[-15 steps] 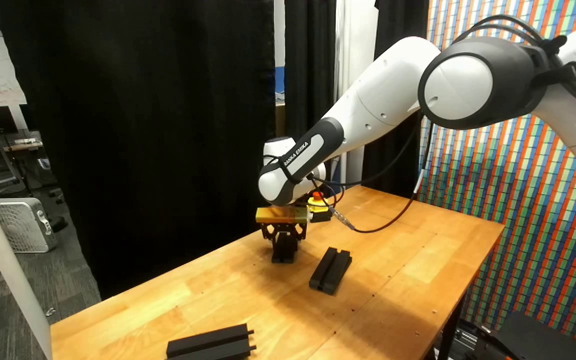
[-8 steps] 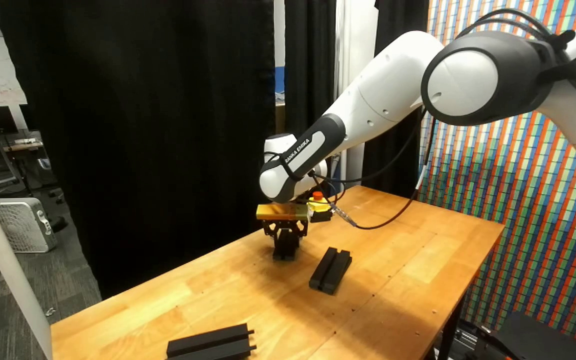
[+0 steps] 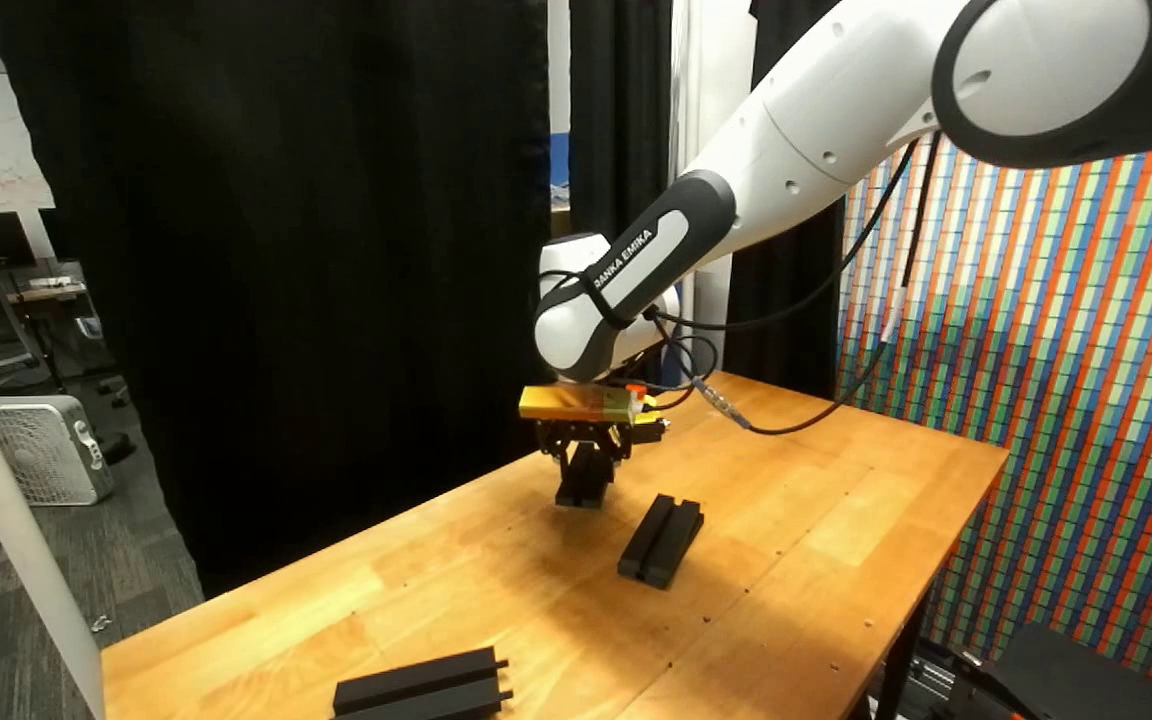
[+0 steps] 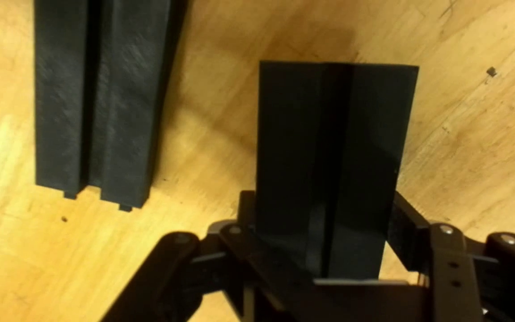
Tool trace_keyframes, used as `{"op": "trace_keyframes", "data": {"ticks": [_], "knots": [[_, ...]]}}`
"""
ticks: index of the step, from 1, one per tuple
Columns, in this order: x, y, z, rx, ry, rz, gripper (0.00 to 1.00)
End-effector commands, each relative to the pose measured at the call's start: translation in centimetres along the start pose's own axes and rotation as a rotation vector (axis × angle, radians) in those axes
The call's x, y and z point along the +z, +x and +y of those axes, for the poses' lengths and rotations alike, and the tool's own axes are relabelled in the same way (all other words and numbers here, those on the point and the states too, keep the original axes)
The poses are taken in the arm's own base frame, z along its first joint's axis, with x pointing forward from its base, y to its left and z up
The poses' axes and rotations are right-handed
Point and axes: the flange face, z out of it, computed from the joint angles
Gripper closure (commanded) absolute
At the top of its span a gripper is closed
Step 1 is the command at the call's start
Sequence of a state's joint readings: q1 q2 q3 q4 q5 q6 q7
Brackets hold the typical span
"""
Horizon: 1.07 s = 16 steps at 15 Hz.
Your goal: Stack the black pieces together
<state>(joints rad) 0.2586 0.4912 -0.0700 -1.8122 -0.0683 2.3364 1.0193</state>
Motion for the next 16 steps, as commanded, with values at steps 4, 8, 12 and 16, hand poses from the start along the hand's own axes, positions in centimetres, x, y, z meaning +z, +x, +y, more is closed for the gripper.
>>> {"op": "trace_keyframes", "data": {"ticks": [4,8,12,16], "knots": [[-1.8,-4.0,6.0,0.084,-0.016,0.000,0.55],[-0.8,-5.7,8.3,0.107,-0.037,-0.014,0.55],[0.0,-6.6,9.6,0.128,-0.053,-0.029,0.55],[0.9,-6.9,10.3,0.141,-0.059,-0.044,0.55]]}}
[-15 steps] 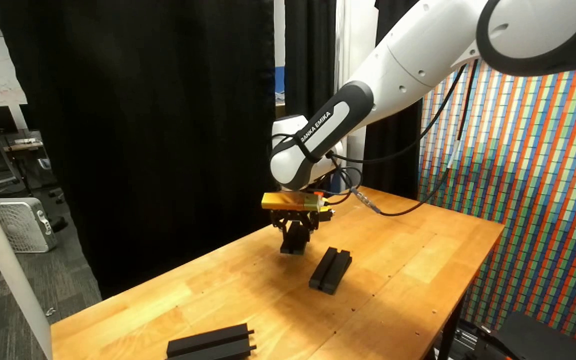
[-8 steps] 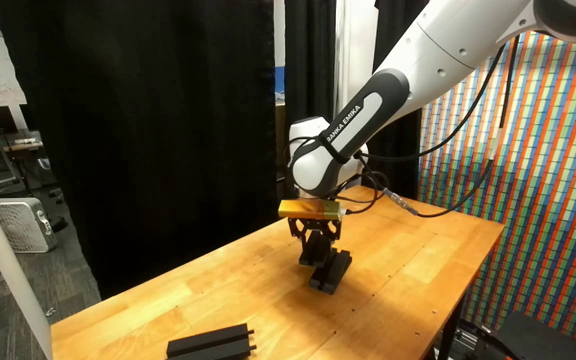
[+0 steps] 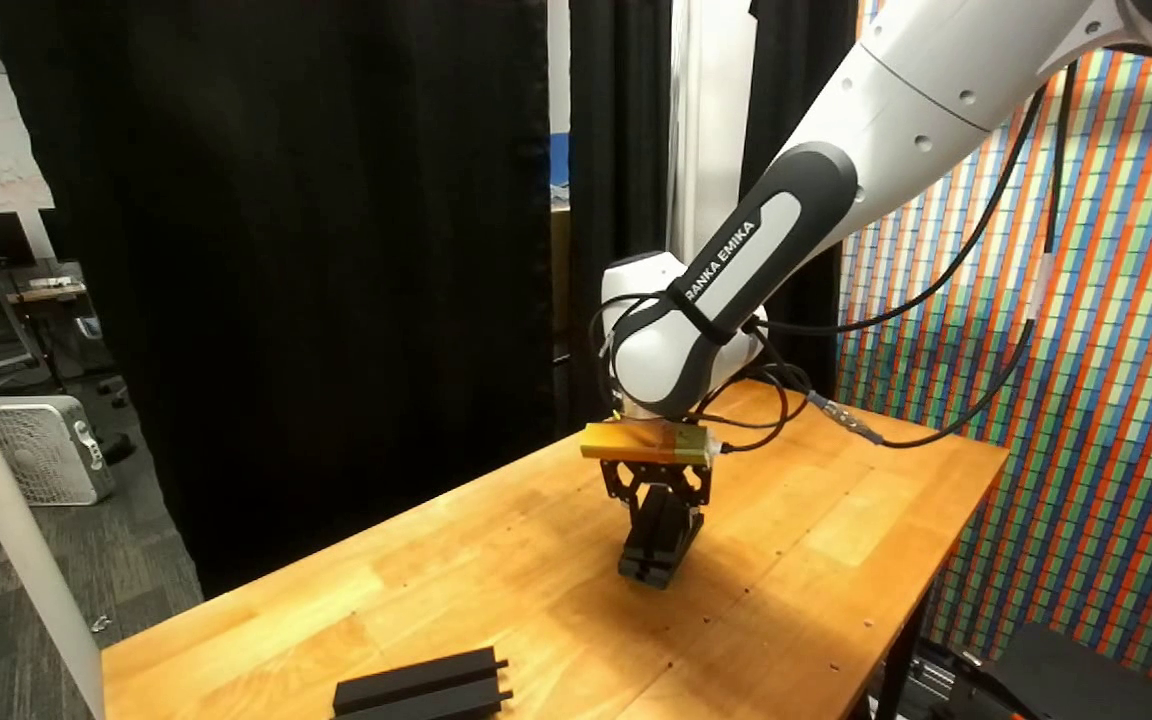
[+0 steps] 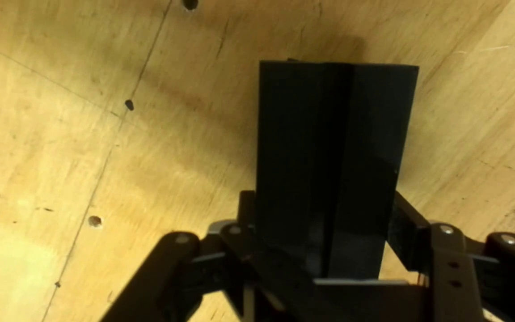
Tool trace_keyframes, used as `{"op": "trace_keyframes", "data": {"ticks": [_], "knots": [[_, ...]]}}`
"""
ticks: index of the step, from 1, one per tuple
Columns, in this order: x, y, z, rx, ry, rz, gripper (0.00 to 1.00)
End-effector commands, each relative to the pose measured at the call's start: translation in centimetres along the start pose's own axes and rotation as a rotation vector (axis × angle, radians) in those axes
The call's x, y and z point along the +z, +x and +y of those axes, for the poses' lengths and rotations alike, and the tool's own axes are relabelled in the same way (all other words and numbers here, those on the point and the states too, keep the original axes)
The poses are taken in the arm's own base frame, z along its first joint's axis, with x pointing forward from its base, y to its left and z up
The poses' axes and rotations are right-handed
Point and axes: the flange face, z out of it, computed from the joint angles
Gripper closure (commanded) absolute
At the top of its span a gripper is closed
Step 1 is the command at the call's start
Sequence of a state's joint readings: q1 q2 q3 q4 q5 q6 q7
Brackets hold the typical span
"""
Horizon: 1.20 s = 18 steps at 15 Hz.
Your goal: Stack the black pieces together
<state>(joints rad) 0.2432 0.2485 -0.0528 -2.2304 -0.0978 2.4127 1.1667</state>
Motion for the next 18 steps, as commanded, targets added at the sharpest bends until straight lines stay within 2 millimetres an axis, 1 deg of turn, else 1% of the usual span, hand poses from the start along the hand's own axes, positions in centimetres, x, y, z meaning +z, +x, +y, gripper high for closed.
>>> {"op": "trace_keyframes", "data": {"ticks": [1,3,10,18], "knots": [[-0.32,-0.31,0.97,0.023,0.027,0.006,0.55],[-0.14,-0.24,1.03,0.027,0.030,0.004,0.55],[-0.44,0.21,0.98,0.041,0.061,0.014,0.55],[-0.05,0.37,0.90,0.050,0.072,0.008,0.55]]}}
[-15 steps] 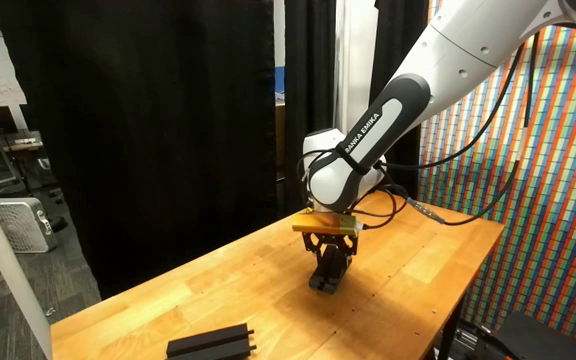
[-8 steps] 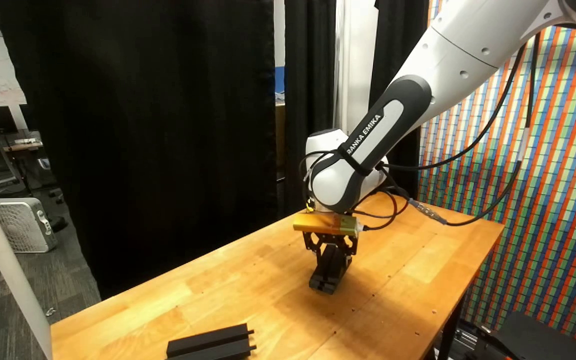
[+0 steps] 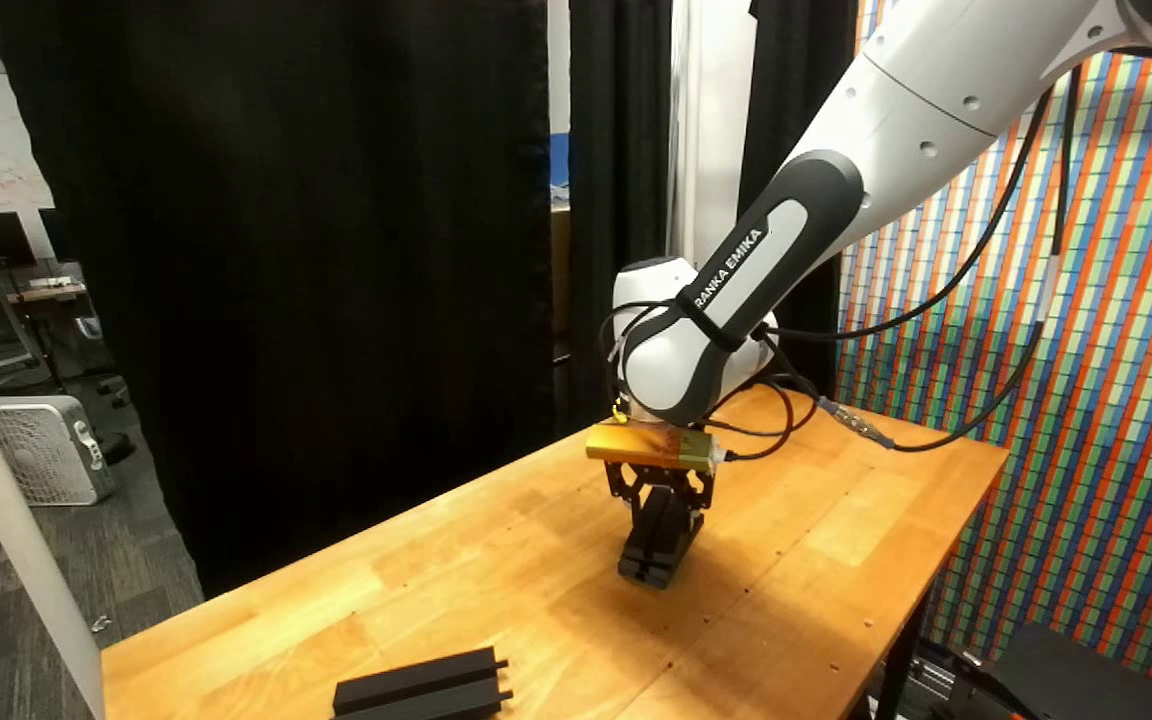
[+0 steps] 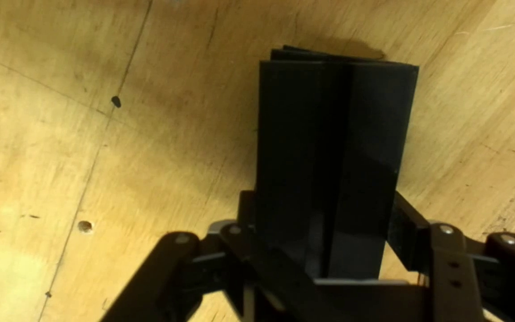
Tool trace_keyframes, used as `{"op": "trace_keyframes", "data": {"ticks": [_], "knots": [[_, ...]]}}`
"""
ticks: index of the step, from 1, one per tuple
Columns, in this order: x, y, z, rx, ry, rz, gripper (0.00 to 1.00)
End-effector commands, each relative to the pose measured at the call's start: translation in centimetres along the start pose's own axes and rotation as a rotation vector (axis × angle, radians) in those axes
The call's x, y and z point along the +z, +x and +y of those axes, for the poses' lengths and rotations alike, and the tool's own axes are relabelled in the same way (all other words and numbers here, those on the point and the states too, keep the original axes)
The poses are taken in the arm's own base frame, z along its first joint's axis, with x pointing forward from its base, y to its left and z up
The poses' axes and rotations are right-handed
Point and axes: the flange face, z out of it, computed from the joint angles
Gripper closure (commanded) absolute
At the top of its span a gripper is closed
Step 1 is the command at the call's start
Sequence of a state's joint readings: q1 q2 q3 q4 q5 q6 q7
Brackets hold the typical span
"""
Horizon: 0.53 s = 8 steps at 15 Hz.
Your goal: Stack the black pieces together
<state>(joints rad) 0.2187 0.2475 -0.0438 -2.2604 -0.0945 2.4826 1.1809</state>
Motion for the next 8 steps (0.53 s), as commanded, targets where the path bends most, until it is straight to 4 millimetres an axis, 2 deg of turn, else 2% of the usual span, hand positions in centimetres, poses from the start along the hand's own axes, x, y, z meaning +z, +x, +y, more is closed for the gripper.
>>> {"op": "trace_keyframes", "data": {"ticks": [1,3,4,6,8], "knots": [[-0.60,-0.08,0.31,0.021,0.032,-0.002,0.55],[-0.51,0.01,0.35,0.029,0.034,-0.007,0.55],[-0.48,0.05,0.37,0.032,0.034,-0.010,0.07],[-0.40,0.10,0.39,0.037,0.038,-0.014,0.02],[-0.38,0.13,0.39,0.046,0.045,-0.019,0.00]]}}
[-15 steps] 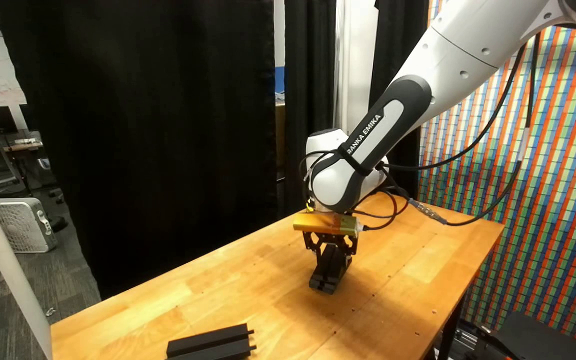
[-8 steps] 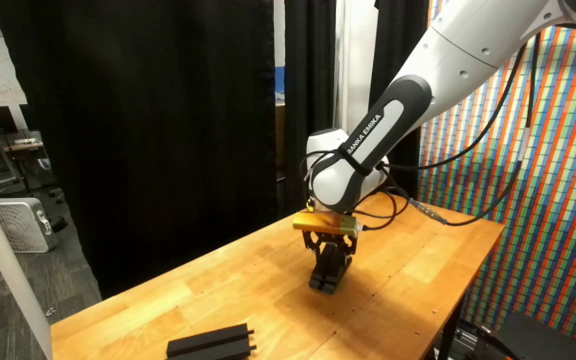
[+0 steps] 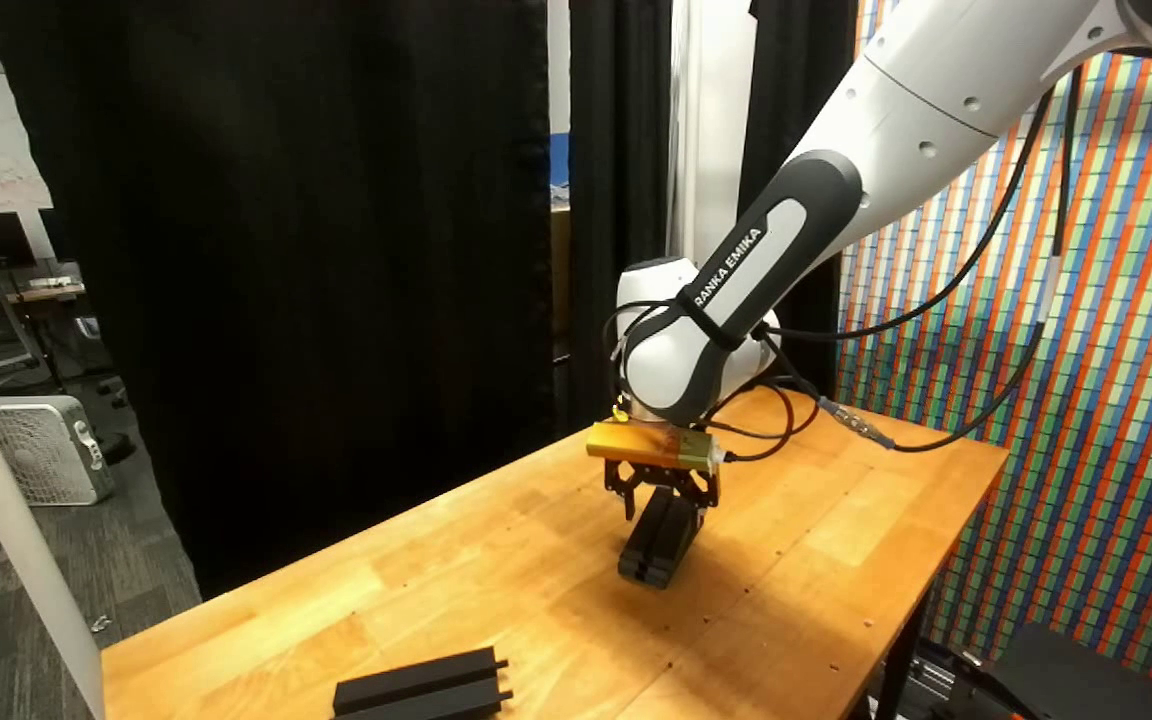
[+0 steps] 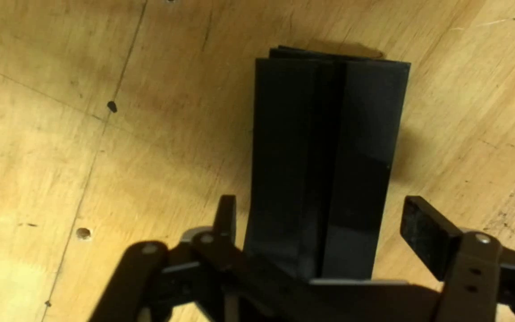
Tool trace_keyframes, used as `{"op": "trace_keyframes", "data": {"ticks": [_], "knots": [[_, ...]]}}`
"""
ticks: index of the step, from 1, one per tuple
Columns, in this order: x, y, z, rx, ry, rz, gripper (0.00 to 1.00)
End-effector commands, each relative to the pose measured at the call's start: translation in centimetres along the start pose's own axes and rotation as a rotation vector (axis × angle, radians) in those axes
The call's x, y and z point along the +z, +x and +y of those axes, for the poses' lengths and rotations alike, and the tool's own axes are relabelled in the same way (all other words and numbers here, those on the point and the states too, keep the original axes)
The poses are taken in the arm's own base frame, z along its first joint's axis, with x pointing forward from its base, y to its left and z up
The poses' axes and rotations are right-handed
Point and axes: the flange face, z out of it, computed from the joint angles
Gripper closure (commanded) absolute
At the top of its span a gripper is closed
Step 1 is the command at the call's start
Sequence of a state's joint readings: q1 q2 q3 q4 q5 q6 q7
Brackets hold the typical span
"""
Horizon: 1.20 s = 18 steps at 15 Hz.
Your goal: Stack the black pieces together
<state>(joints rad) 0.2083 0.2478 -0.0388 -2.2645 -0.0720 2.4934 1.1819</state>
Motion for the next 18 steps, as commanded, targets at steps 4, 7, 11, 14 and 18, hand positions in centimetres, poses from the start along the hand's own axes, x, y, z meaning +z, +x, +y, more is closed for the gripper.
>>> {"op": "trace_keyframes", "data": {"ticks": [4,7,11,14,18], "knots": [[-1.1,-0.7,0.2,0.023,0.044,-0.002,0.00],[-2.4,-2.8,-0.5,-0.004,0.041,0.032,0.00],[-3.7,-8.4,-2.0,-0.069,0.049,0.083,0.00],[-3.9,-13.2,-3.9,-0.103,0.040,0.093,0.00],[-4.3,-17.7,-6.2,-0.091,0.062,0.032,0.00]]}}
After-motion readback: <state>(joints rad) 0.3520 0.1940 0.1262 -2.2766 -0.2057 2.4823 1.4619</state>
